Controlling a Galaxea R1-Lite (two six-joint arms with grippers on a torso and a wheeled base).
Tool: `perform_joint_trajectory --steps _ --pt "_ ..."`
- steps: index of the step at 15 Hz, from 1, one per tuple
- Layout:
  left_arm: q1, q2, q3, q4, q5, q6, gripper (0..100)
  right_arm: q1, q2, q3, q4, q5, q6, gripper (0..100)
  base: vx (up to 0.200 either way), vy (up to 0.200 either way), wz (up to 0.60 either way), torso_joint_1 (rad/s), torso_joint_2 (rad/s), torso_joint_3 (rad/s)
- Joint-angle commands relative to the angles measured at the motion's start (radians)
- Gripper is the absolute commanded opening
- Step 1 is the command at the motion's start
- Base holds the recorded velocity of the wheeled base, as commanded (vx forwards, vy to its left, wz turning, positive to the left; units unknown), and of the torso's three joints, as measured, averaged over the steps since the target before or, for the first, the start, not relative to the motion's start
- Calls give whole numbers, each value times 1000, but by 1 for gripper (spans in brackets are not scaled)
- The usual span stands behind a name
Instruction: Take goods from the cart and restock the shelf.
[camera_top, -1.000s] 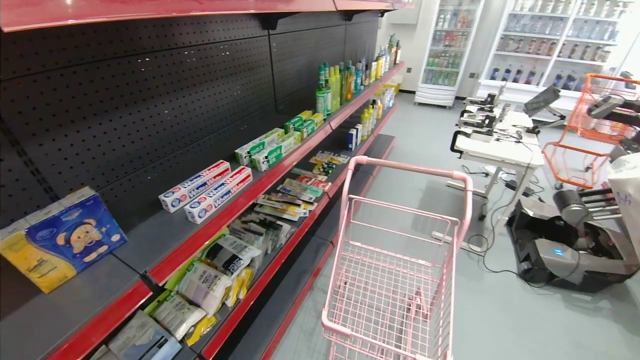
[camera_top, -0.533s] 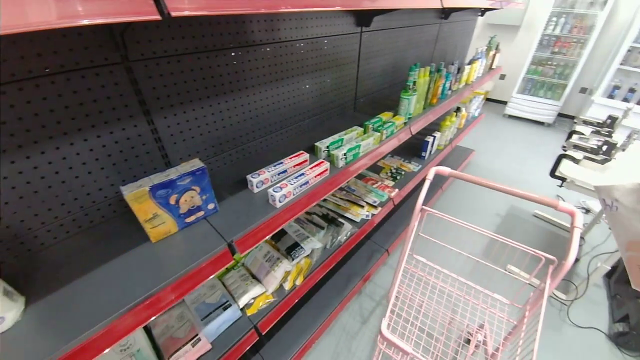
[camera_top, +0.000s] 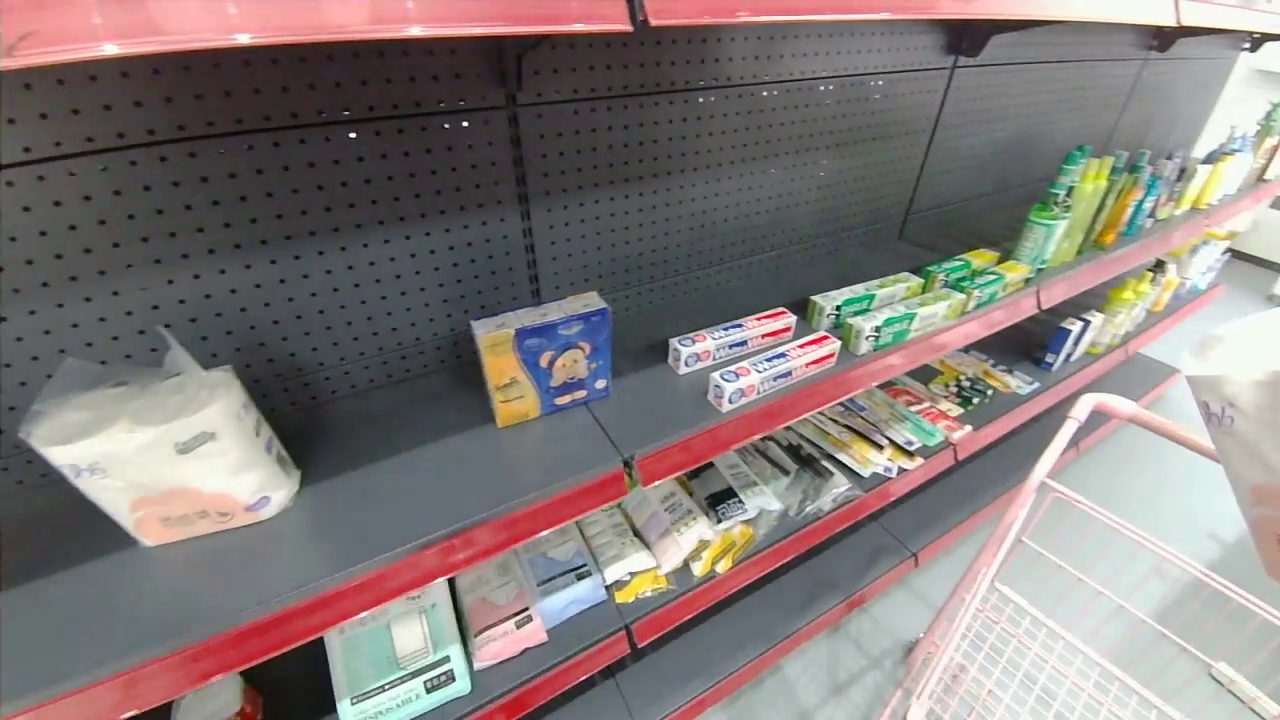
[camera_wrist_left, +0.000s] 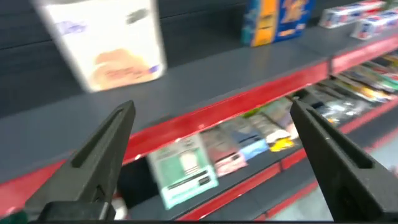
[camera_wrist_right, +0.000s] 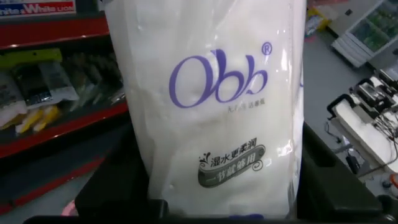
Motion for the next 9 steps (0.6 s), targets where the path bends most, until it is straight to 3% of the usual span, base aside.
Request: perform_joint_trajectory --steps 1,5,9 --pt "0 1 0 -1 2 2 100 1 0 8 -1 0 -1 0 0 0 600 2 2 2" --pt "0 1 0 -1 2 2 100 3 0 11 -1 0 -17 0 0 0 600 1 4 2" --pt "0 1 0 -1 2 0 100 -3 -11 24 -1 -1 -29 0 0 0 0 0 0 0"
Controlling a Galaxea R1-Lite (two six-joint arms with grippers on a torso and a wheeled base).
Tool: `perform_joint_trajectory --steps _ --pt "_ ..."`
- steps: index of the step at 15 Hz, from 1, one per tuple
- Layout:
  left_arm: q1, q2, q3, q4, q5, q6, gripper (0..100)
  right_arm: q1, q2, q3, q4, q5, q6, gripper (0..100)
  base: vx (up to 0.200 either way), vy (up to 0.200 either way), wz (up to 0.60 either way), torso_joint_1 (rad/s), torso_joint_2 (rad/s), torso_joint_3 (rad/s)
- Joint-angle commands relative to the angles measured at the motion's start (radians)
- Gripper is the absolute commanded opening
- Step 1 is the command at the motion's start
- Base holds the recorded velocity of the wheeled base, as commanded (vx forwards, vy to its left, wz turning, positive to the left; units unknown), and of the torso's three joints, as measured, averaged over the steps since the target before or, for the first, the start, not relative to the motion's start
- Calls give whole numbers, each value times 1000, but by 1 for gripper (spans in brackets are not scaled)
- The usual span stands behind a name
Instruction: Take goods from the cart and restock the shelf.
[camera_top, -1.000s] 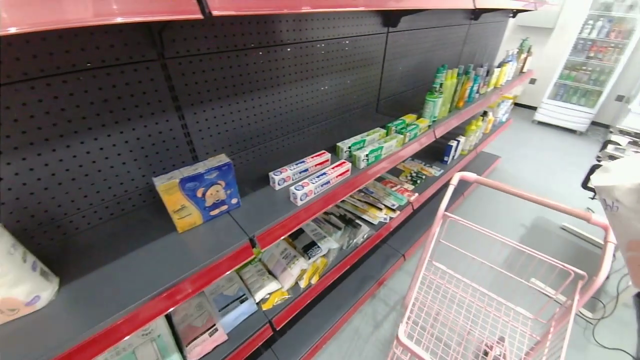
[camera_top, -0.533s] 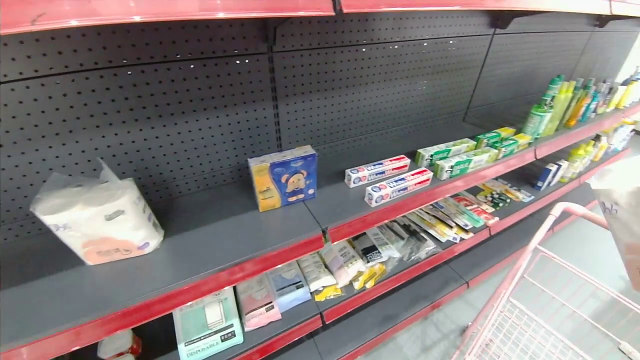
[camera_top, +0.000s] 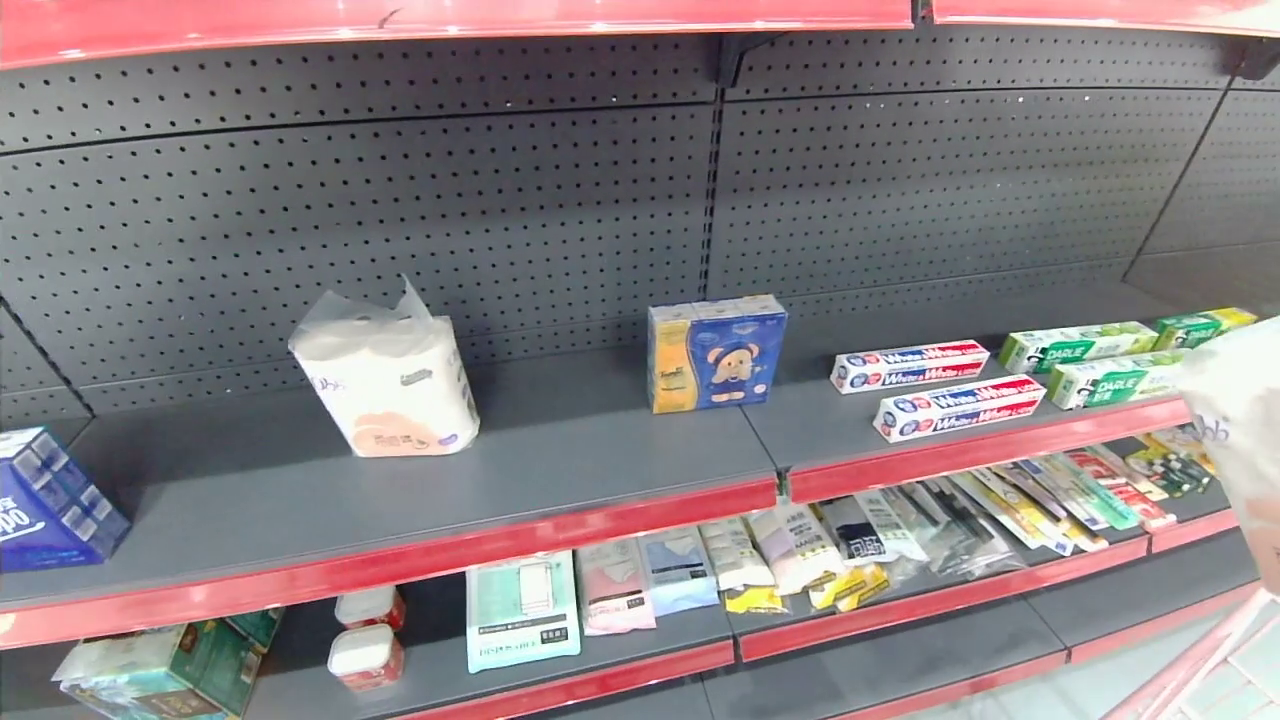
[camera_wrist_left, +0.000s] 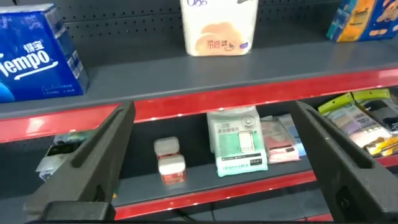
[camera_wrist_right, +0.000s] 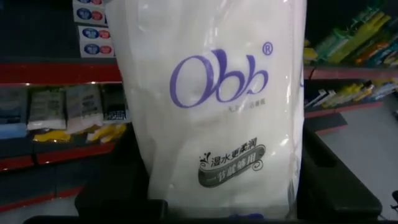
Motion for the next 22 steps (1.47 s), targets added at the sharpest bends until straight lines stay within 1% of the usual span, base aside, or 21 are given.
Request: perform_joint_trajectory --steps 1,2,4,5,6,8,9,10,11,12,13,14,15,16,17,18,19,20,21,22 --pt "1 1 0 0 0 0 100 3 -9 2 -2 3 8 0 0 0 0 0 0 0" --pt "1 1 0 0 0 1 100 15 -22 3 -7 20 69 0 0 0 0 0 0 0" --pt "1 1 0 0 -1 9 100 45 -58 10 -7 44 141 0 0 0 0 0 0 0" --pt "-1 10 0 1 -1 7 100 72 -86 25 -7 66 177 0 0 0 0 0 0 0" --pt "-5 27 0 1 -3 7 100 112 -117 39 -7 109 223 0 0 0 0 0 0 0" --pt "-5 27 0 1 -3 7 100 155 -198 59 1 191 249 0 0 0 0 0 0 0" --pt "-4 15 0 0 -3 6 100 155 -241 71 9 201 247 0 0 0 0 0 0 0" --pt "-2 7 -6 -5 -6 13 100 158 -259 86 10 202 252 0 0 0 0 0 0 0" --pt "-5 84 -138 7 -6 16 100 158 -259 97 9 201 261 0 0 0 0 0 0 0" --pt "-8 272 -295 4 2 -20 100 158 -255 100 9 201 289 0 0 0 0 0 0 0" --pt "-5 426 -443 -22 20 -122 100 160 -250 103 9 202 318 0 0 0 0 0 0 0" --pt "19 545 -503 -45 89 -137 100 160 -249 109 9 204 328 0 0 0 0 0 0 0" --pt "30 578 -505 -56 118 -135 100 160 -247 111 9 204 328 0 0 0 0 0 0 0" --pt "68 677 -482 -68 174 -131 100 160 -249 111 9 205 328 0 0 0 0 0 0 0" --pt "82 754 -459 -77 170 -125 100 160 -249 109 9 204 328 0 0 0 0 0 0 0" --pt "82 869 -457 -129 152 -100 100 156 -241 103 9 202 328 0 0 0 0 0 0 0" --pt "90 955 -454 -215 101 -91 100 150 -227 100 7 196 328 0 0 0 0 0 0 0" --pt "159 1075 -456 -344 -23 -77 100 135 -209 97 1 190 328 0 0 0 0 0 0 0" --pt "245 1170 -454 -433 -158 -7 100 127 -206 97 4 188 327 0 0 0 0 0 0 0" --pt "341 1269 -449 -490 -304 115 100 129 -209 98 7 187 327 0 0 0 0 0 0 0"
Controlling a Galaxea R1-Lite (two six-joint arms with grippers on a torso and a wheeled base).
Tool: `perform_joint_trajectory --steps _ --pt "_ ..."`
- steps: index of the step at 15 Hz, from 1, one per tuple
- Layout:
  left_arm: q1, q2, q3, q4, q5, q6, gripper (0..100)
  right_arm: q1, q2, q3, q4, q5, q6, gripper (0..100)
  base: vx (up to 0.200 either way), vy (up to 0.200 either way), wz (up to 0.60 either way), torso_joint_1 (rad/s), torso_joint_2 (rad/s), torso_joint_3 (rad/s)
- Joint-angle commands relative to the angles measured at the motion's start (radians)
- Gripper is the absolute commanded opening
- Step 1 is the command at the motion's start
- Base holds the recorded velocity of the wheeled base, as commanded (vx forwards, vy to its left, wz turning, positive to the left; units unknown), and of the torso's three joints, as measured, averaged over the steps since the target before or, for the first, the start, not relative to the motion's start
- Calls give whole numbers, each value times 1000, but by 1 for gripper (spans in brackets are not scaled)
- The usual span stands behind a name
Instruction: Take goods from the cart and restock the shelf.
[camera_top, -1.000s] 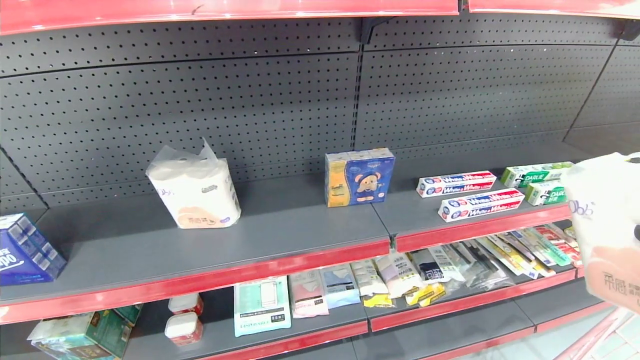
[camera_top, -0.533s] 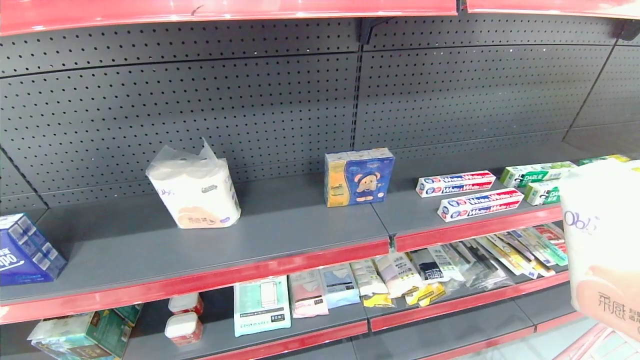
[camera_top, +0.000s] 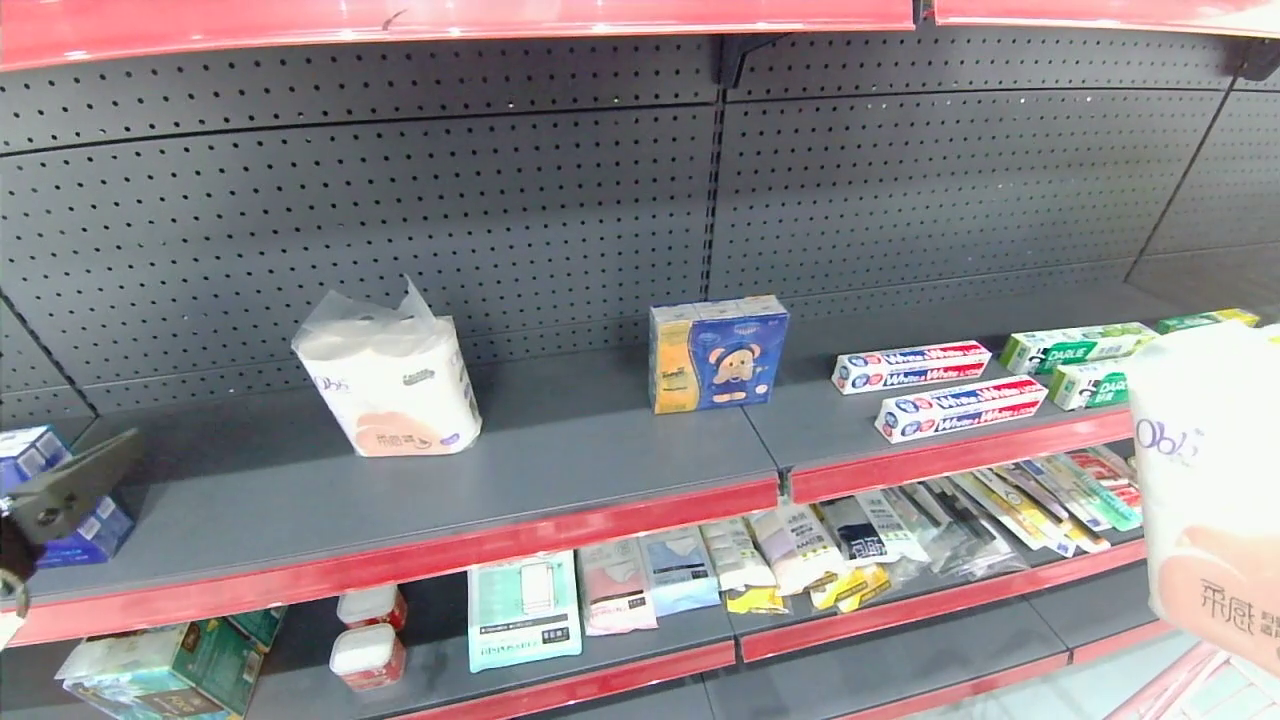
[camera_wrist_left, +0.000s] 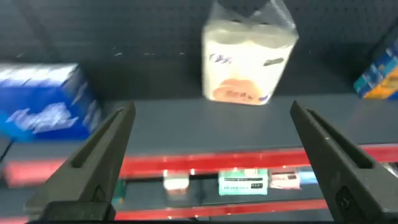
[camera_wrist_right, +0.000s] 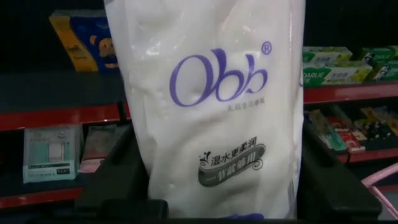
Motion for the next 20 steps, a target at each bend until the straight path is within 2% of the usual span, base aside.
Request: perform_joint_trajectory --steps 1,2,3,4,6,7,8,9,14,16,20 --pt "252 420 -10 -205 -342 243 100 -5 13 2 2 -2 -1 0 0 0 0 0 0 0" --pt "282 480 -13 -241 -436 299 100 -7 13 0 2 -6 -1 0 0 0 0 0 0 0" --pt "296 515 -15 -268 -505 319 100 -7 13 -1 2 -9 -1 0 0 0 0 0 0 0" --pt "299 549 -23 -286 -577 325 100 -7 14 -1 2 -13 -2 0 0 0 0 0 0 0" --pt "314 644 -64 -292 -666 348 100 -8 19 -1 4 -15 -12 0 0 0 0 0 0 0" --pt "356 759 -138 -295 -707 427 100 -8 34 -1 13 -36 -26 0 0 0 0 0 0 0" --pt "379 810 -178 -298 -735 473 100 -8 43 -1 13 -47 -30 0 0 0 0 0 0 0" --pt "399 891 -253 -292 -798 546 100 -8 63 -3 13 -55 -41 0 0 0 0 0 0 0" --pt "394 1037 -405 -272 -861 548 100 -8 75 25 14 -59 -73 0 0 0 0 0 0 0" --pt "373 1067 -441 -271 -898 548 100 -8 75 36 14 -70 -81 0 0 0 0 0 0 0" --pt "333 1115 -512 -255 -922 548 100 -8 83 49 14 -71 -98 0 0 0 0 0 0 0"
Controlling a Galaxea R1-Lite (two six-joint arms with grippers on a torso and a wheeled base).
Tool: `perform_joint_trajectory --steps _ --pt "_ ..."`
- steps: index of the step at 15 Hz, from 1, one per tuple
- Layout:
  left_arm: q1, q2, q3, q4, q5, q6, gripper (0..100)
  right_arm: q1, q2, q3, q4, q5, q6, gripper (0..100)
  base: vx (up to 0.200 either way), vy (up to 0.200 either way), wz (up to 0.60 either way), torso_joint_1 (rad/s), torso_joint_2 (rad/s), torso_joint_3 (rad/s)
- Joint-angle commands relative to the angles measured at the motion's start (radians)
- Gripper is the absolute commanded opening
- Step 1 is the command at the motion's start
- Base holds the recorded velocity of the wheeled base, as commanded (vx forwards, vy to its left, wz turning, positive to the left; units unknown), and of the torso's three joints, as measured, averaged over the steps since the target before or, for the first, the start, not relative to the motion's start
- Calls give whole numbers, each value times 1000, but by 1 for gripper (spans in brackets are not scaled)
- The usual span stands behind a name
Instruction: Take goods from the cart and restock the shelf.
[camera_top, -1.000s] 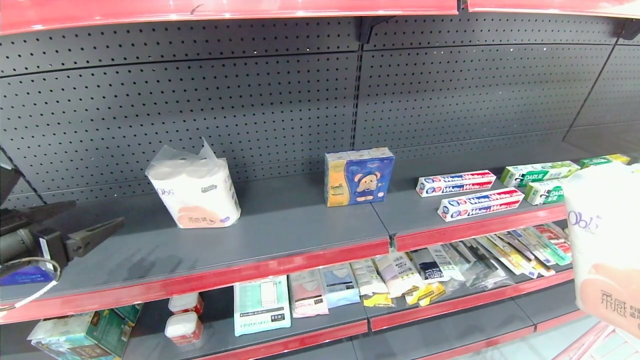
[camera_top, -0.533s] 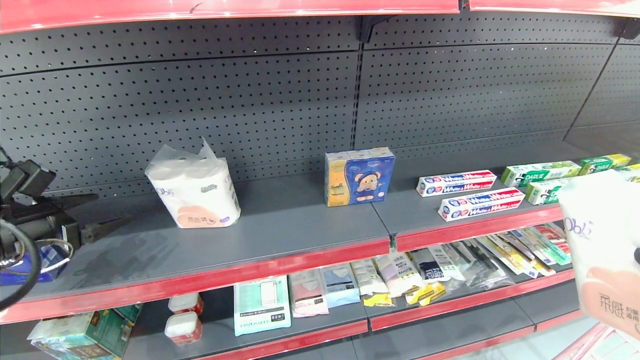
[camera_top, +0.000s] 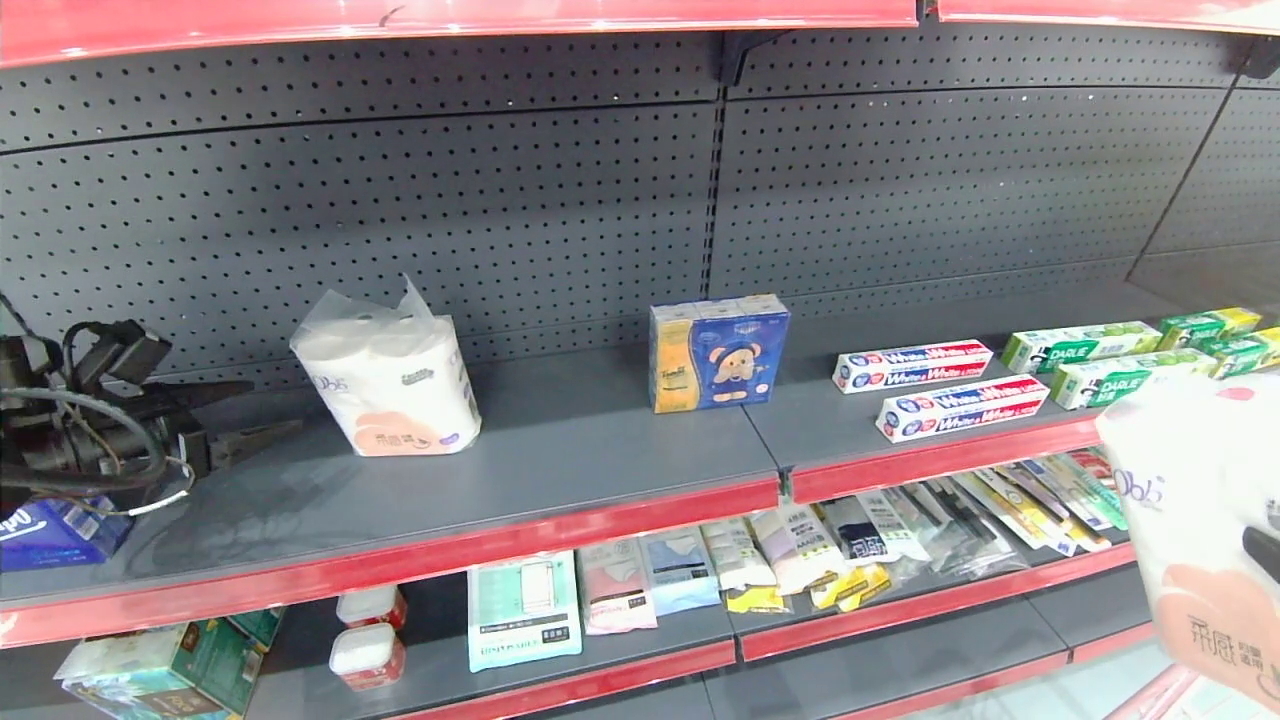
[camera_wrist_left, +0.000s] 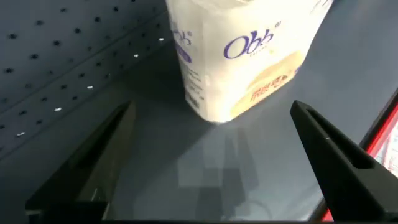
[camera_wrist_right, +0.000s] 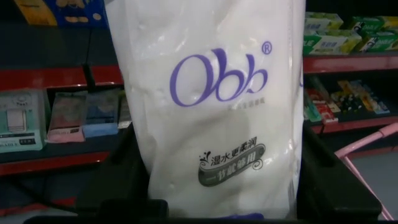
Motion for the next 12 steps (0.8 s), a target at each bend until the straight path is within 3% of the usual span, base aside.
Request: perform_joint_trajectory --steps 1,5,12 --pt "-14 47 -69 23 -15 -2 100 0 12 5 -1 1 -1 0 0 0 0 0 0 0" --pt "-27 57 -154 102 -61 0 100 0 8 25 -1 0 -13 0 0 0 0 0 0 0" --pt "-67 107 -186 104 -103 0 100 -2 12 28 -1 -17 -39 0 0 0 0 0 0 0"
